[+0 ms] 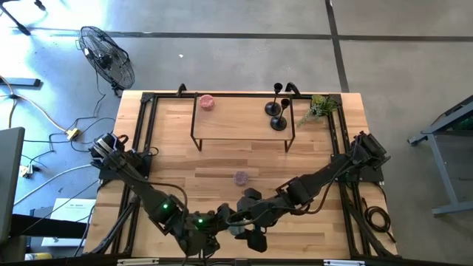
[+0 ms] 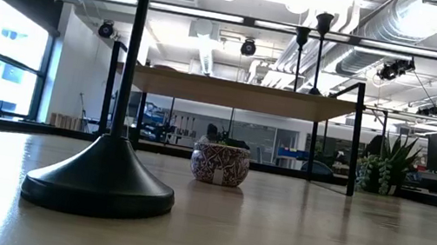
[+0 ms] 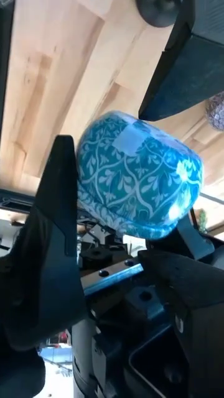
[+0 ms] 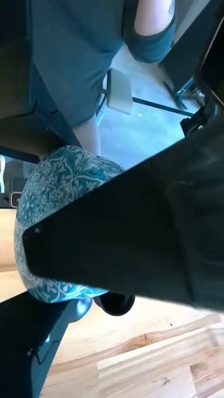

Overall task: Pick & Place candle stick holders
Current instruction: Put the blue patterned scented candle on the shelf

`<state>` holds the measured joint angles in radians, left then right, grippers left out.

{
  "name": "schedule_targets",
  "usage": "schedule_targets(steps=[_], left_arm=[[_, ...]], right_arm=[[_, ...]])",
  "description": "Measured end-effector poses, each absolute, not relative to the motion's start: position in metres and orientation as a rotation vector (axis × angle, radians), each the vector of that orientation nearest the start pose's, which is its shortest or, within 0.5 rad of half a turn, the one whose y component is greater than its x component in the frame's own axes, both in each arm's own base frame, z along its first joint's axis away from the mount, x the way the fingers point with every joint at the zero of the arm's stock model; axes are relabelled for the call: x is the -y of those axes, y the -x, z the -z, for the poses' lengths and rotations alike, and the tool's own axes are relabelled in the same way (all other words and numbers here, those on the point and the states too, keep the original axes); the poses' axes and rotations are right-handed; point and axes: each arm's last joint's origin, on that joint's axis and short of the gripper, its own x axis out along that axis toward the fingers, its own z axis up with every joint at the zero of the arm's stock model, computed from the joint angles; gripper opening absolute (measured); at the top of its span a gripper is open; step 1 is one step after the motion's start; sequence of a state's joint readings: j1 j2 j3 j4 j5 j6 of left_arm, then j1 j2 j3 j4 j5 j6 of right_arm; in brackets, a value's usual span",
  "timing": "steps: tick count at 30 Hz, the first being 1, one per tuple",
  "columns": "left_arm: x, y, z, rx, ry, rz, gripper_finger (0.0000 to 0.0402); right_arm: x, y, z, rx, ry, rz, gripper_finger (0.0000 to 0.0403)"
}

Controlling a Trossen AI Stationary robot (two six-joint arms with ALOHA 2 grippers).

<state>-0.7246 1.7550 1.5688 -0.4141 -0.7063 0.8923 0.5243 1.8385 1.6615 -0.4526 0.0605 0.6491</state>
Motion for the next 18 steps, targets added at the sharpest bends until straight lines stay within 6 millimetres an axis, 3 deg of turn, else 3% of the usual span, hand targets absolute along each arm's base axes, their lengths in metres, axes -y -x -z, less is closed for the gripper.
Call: schedule_targets(steps=[18], left_arm=[[0.2485,-0.3072,-0.3265,-0.409,-1.274,0.274,0.0351]], right_arm=[[-0.2087,-0.3643,-0.3154,-0.732,-0.431,-0.23,0.0292]])
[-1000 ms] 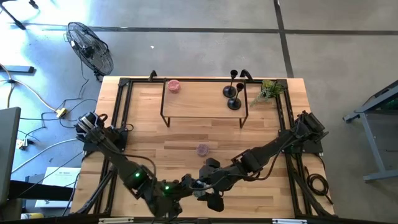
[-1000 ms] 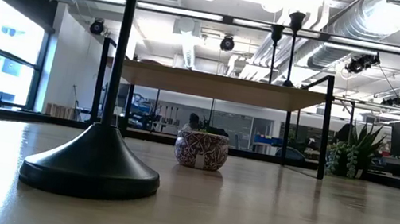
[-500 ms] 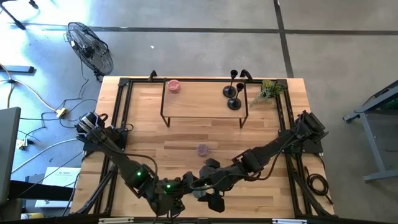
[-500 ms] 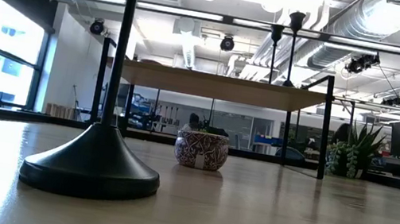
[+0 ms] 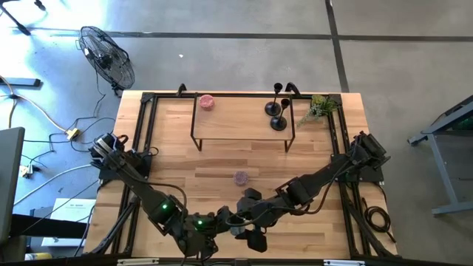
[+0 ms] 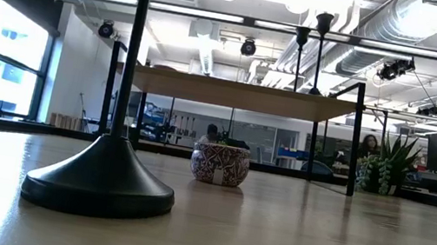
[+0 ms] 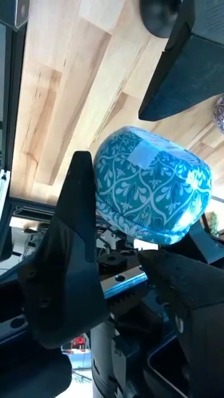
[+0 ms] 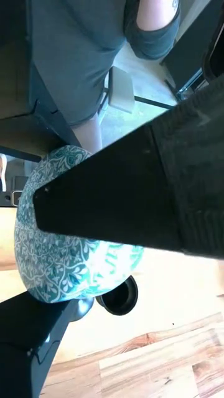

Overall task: Pick & Place candle stick holders
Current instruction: Put the blue patterned scented candle on the shelf

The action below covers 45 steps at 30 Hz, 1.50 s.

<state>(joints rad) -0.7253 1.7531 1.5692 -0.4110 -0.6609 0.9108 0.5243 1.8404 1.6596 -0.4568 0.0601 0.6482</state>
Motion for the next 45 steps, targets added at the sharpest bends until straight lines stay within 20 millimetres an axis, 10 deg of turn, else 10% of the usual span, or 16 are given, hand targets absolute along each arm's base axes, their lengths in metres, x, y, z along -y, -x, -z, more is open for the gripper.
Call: schedule_targets(steps=[45], left_arm=[[0.25,-0.309,-0.329,-0.364,-1.196,0.358,0.0351]], right_arm=[[-0.209,-0.365,-0.315,-0.732,-0.436,-0.237,0.0292]])
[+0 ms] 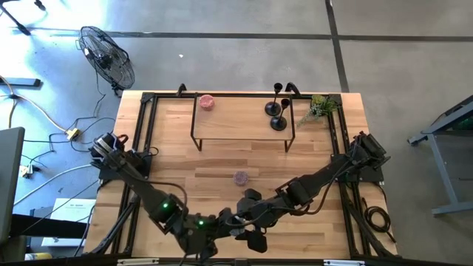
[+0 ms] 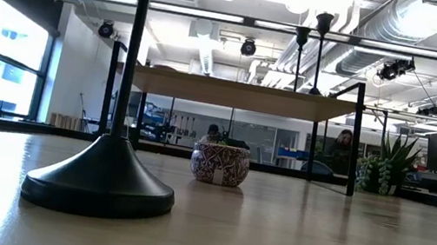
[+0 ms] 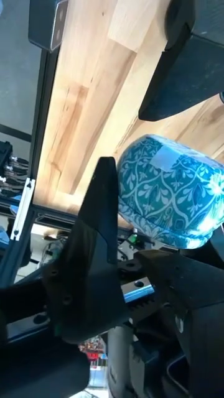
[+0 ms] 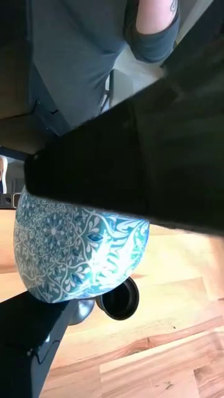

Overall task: Pick & Place candle stick holders
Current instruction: Put the blue patterned scented candle on the shelf

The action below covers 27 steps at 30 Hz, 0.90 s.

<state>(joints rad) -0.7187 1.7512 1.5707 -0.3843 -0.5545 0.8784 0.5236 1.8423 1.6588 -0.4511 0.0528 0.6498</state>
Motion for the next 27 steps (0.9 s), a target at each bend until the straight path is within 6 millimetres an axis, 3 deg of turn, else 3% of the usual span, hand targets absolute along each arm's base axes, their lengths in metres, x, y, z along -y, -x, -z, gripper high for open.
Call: schedule_targets(steps=[15,27], left_arm=[[0.246,-0.3113,-0.3276,-0.384,-1.182,0.356,0.0345],[0.2466,-0.3114,-0.328,-0.375,-1.178,0.373,0.023]], right_arm=[[-0.209,-0.3649,-0.3148,-0.734,-0.437,-0.24,0.0292],[-0.2093,-0.3644,-0.3141,-0.742,-0.439,-0.242,0.0292]])
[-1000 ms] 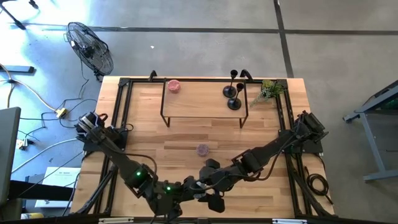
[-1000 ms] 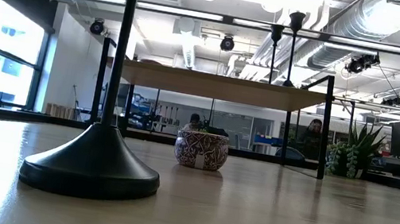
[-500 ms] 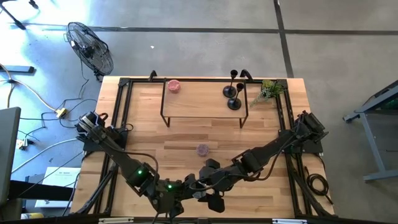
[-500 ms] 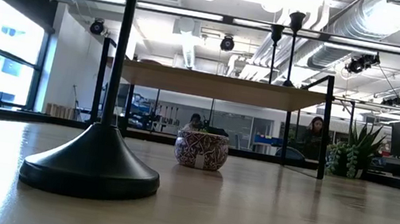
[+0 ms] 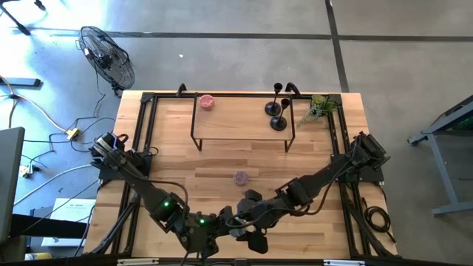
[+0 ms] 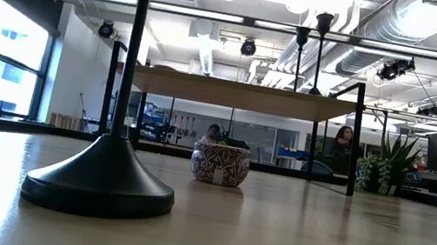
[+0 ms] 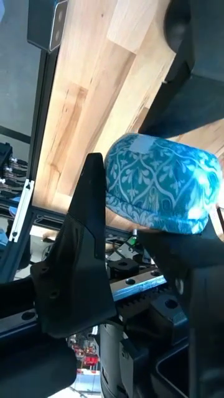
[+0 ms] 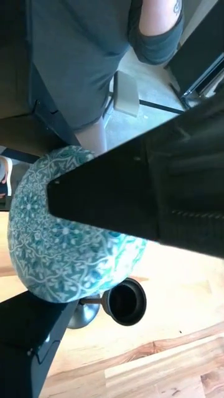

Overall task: Pick & Place candle stick holders
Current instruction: Put the blue patterned scented candle on the shelf

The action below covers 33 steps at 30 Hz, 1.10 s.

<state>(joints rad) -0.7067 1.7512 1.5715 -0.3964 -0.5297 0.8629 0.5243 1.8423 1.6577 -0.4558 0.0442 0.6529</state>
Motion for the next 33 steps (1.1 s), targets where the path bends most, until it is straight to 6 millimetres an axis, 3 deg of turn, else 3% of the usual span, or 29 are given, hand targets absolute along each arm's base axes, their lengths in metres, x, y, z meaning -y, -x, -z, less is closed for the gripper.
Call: schedule_targets(steps=[5,16,24,33], left_arm=[[0.2467,-0.3112,-0.3278,-0.376,-1.179,0.377,0.0197],[0.2482,-0.3116,-0.3292,-0.355,-1.154,0.389,0.0192],[0.2476,-0.3123,-0.3282,-0.366,-1.118,0.376,0.0191],[0.2471,-0.312,-0.328,-0.379,-1.114,0.347,0.0191]], right_arm=[[-0.2094,-0.3642,-0.3139,-0.744,-0.438,-0.244,0.0289],[-0.2097,-0.3645,-0.3145,-0.73,-0.433,-0.234,0.0288],[-0.2066,-0.3674,-0.3184,-0.655,-0.396,-0.166,0.0361],[-0.2129,-0.3625,-0.322,-0.632,-0.396,-0.158,0.0364]])
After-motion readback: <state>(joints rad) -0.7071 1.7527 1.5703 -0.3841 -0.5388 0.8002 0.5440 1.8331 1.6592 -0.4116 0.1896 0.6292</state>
